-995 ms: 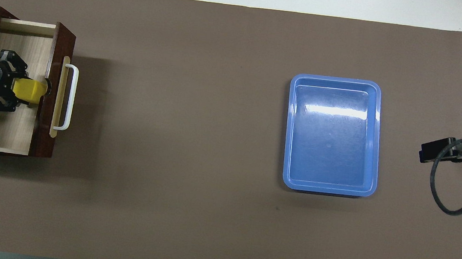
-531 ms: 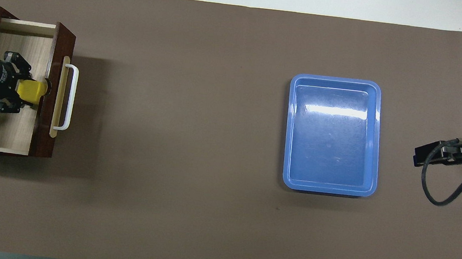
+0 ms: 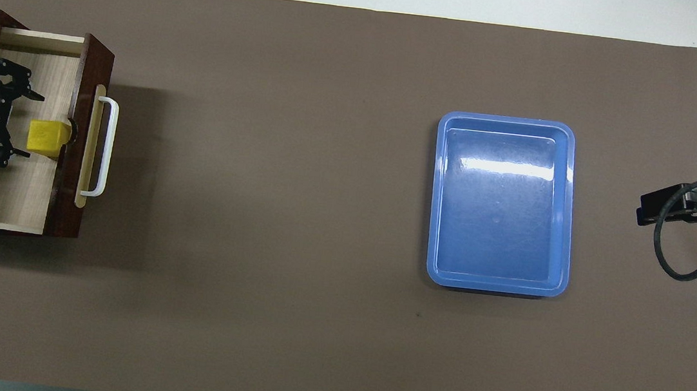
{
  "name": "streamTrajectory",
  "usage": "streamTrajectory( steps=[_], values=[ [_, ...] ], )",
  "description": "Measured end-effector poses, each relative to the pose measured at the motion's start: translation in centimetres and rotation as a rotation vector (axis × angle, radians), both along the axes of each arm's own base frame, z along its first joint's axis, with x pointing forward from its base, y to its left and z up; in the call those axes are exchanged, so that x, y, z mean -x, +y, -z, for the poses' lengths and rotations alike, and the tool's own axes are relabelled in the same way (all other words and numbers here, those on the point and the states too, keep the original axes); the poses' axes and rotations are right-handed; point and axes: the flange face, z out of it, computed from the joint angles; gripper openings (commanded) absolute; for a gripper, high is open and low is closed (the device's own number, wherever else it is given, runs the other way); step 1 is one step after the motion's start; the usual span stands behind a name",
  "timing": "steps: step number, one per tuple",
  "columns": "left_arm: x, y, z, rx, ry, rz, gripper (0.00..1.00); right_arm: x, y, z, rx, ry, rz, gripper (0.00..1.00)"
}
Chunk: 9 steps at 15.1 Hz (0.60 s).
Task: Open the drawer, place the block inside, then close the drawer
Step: 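Open the left gripper to drop the block inside the drawer, then push the drawer shut with the left gripper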
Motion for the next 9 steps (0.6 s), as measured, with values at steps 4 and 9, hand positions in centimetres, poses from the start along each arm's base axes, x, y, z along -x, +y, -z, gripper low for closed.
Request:
streamTrajectory(
  steps=[4, 9],
  values=[
    [0.0, -4.0, -4.8, 0.009, 0.003, 0.061, 1.00, 0.0, 0.0, 0.0, 0.000, 0.001, 0.000, 1.00],
    [1.2, -13.3, -4.9, 0.007, 0.023, 0.131, 1.00, 0.0, 0.1, -0.2, 0.000, -0.003, -0.003, 1.00]
  ],
)
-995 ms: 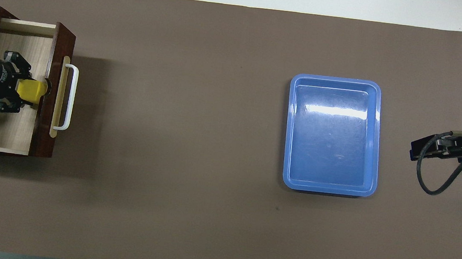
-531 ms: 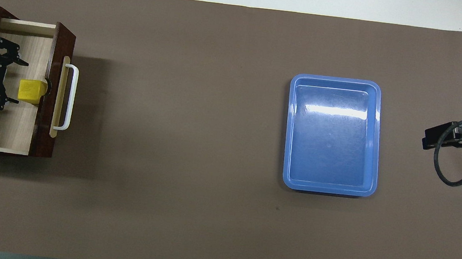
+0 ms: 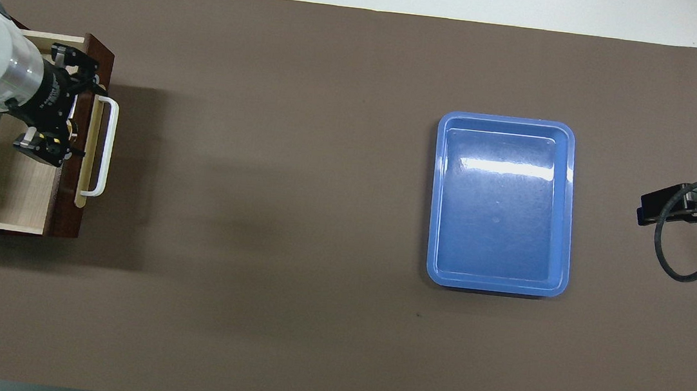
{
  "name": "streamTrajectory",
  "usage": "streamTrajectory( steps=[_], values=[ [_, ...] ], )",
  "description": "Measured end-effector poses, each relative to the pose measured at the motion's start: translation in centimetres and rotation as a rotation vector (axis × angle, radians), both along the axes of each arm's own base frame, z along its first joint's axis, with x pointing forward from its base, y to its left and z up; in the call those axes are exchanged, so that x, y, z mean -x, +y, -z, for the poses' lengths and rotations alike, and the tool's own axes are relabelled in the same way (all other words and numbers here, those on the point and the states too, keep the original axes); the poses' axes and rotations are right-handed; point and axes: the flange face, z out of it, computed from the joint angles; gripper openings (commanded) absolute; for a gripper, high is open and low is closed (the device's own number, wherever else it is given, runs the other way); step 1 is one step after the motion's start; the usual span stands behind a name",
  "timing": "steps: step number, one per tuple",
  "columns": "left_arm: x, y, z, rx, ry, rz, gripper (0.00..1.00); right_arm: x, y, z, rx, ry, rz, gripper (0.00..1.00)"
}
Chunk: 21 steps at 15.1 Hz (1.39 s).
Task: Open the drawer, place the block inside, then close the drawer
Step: 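Push the drawer shut with the left gripper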
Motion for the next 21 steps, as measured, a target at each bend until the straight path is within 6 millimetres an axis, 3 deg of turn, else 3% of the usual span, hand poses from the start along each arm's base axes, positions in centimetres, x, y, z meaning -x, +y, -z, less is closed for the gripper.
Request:
streamTrajectory(
  steps=[2, 4, 6, 18, 21],
  values=[
    [0.5, -1.0, 2.2, -0.005, 0.023, -0.002, 1.00, 0.0, 0.0, -0.1, 0.000, -0.002, -0.001, 1.00],
    [0.8, -0.6, 4.6, -0.007, 0.026, -0.009, 1.00, 0.0, 0.0, -0.2, 0.000, -0.004, -0.001, 1.00],
    [0.8, 0.2, 5.7, -0.015, 0.026, -0.017, 1.00, -0.1, 0.0, -0.2, 0.000, -0.006, -0.001, 1.00],
    [-0.3, 7.9, 6.5, -0.014, -0.040, -0.022, 1.00, -0.2, 0.0, -0.9, 0.000, -0.021, -0.001, 1.00],
    [-0.5, 11.0, 6.3, -0.017, -0.058, -0.007, 1.00, -0.2, 0.0, -0.9, 0.000, -0.021, -0.001, 1.00]
  ],
)
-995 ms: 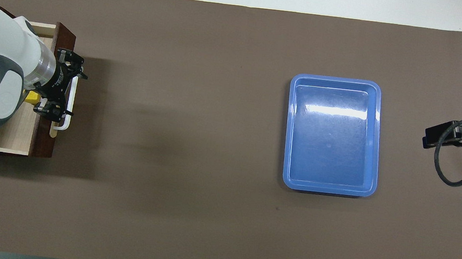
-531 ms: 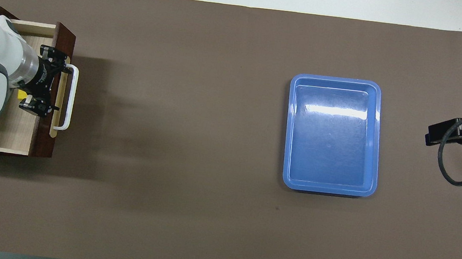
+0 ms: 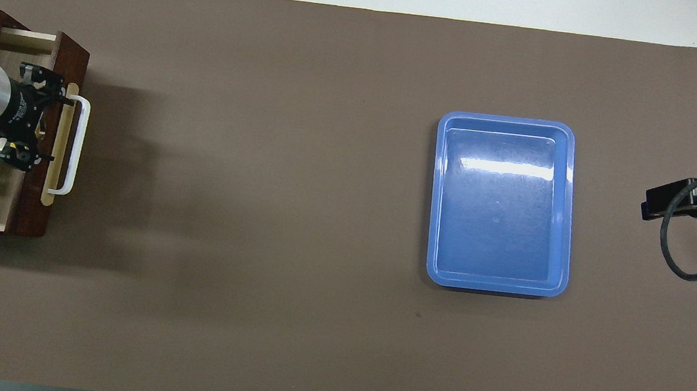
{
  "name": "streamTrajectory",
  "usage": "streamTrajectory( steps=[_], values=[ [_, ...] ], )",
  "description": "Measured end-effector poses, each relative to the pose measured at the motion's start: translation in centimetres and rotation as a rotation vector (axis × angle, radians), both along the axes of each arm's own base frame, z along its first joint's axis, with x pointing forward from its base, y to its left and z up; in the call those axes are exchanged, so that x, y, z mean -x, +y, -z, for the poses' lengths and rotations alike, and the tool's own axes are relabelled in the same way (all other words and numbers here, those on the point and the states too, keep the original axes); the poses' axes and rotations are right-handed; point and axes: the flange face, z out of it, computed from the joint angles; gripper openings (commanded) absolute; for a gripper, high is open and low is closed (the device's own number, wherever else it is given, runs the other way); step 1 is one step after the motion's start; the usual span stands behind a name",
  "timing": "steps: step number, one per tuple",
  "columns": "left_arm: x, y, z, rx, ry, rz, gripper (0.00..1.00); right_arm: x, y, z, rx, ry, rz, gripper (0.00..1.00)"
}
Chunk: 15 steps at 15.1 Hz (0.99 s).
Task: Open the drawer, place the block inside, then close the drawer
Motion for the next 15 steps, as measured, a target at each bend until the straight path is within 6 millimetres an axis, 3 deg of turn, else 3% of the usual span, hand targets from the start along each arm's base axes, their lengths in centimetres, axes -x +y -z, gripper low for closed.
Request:
streamTrajectory(
  steps=[5, 11, 15],
  values=[
    [0.2, 7.1, -0.6, -0.010, -0.033, 0.028, 1.00, 0.0, -0.1, 0.0, 0.000, 0.000, 0.002, 1.00],
    [0.3, 7.6, -1.1, -0.009, -0.036, 0.024, 1.00, 0.0, -0.1, 0.0, 0.000, 0.000, 0.003, 1.00],
    [0.0, 6.0, -1.4, -0.031, -0.035, 0.091, 1.00, 0.0, -0.1, 0.0, 0.000, 0.000, 0.003, 1.00]
  ],
)
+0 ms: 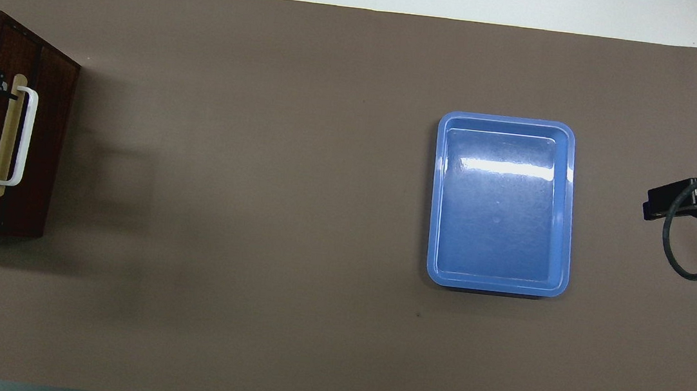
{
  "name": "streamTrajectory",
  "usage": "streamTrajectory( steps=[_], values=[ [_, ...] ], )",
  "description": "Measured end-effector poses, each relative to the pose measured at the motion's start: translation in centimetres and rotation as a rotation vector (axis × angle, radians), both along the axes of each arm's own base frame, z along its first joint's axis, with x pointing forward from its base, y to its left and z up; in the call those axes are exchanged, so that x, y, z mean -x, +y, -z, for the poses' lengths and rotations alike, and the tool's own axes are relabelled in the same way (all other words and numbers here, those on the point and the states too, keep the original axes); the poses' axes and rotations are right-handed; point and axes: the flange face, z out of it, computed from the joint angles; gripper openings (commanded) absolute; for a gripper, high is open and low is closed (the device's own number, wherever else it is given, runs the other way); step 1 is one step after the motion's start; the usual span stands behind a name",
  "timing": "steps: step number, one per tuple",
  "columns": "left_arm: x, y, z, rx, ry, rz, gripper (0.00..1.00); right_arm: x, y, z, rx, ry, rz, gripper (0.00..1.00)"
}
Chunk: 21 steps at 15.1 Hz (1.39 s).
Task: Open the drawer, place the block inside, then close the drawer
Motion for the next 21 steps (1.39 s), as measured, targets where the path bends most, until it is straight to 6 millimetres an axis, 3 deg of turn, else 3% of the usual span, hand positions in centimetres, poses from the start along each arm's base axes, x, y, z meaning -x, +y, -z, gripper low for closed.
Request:
streamTrajectory(
  steps=[2, 6, 9, 12, 14, 17, 21],
  values=[
    [-0.4, -2.6, -1.5, -0.012, -0.028, 0.059, 1.00, 0.0, 0.0, 0.0, 0.000, 0.001, 0.000, 1.00],
    [-0.2, -11.3, -4.4, -0.019, -0.081, 0.206, 1.00, 0.0, 0.0, 0.1, 0.000, 0.002, 0.000, 1.00],
    [-0.5, -14.3, -6.6, -0.021, -0.139, 0.267, 1.00, 0.0, 0.0, 0.3, 0.000, 0.007, 0.000, 1.00],
    [-0.1, -17.7, -7.0, -0.047, -0.136, 0.515, 1.00, 0.0, 0.0, 0.3, 0.000, 0.008, 0.000, 1.00],
    [0.4, -18.6, -6.8, -0.070, -0.096, 0.719, 1.00, 0.0, 0.0, 0.3, 0.000, 0.008, 0.000, 1.00],
    [1.3, -18.3, -6.9, -0.091, -0.013, 1.002, 1.00, 0.0, 0.0, 0.4, 0.000, 0.008, 0.000, 1.00],
    [3.8, -17.8, -8.9, -0.092, 0.084, 1.245, 1.00, 0.0, 0.0, 0.4, 0.000, 0.009, 0.000, 1.00]
  ],
)
